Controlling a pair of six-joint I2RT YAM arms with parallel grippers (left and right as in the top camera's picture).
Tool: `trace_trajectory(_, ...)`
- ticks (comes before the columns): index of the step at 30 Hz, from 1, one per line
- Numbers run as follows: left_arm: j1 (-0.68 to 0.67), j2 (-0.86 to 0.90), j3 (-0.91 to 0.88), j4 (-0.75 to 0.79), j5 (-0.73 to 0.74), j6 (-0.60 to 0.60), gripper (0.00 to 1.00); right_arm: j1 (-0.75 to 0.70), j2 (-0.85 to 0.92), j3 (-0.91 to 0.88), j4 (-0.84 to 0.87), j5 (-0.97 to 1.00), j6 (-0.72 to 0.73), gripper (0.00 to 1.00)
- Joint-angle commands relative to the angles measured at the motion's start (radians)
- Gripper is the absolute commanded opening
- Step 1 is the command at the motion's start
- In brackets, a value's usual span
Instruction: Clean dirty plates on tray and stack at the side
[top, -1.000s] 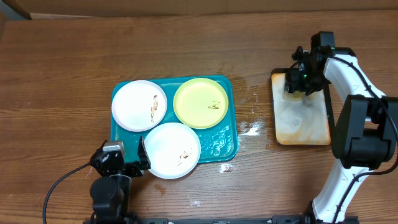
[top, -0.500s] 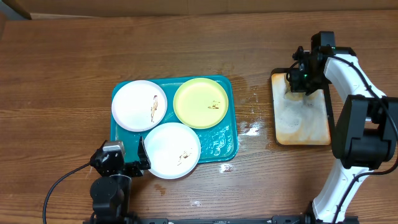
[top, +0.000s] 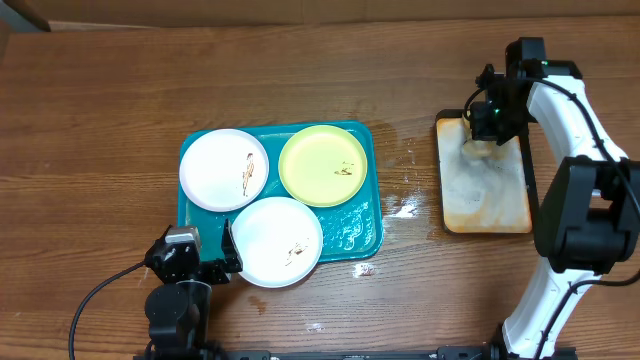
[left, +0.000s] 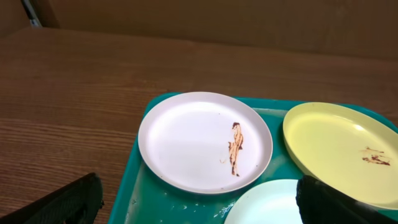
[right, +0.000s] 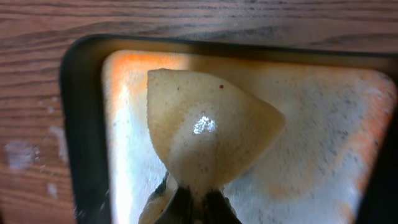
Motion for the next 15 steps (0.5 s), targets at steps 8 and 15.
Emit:
trace_trajectory(8, 0.006, -0.011, -0.005, 0.005, 0.005, -0.006, 1.0, -0.008, -0.062, -0.089, -0.006, -0.008, 0.045, 0.04)
trace_trajectory(15, 0.006, -0.011, -0.005, 0.005, 0.005, -0.006, 1.0, -0.008, -0.062, -0.153, 0.035, -0.027, 0.062, 0.04)
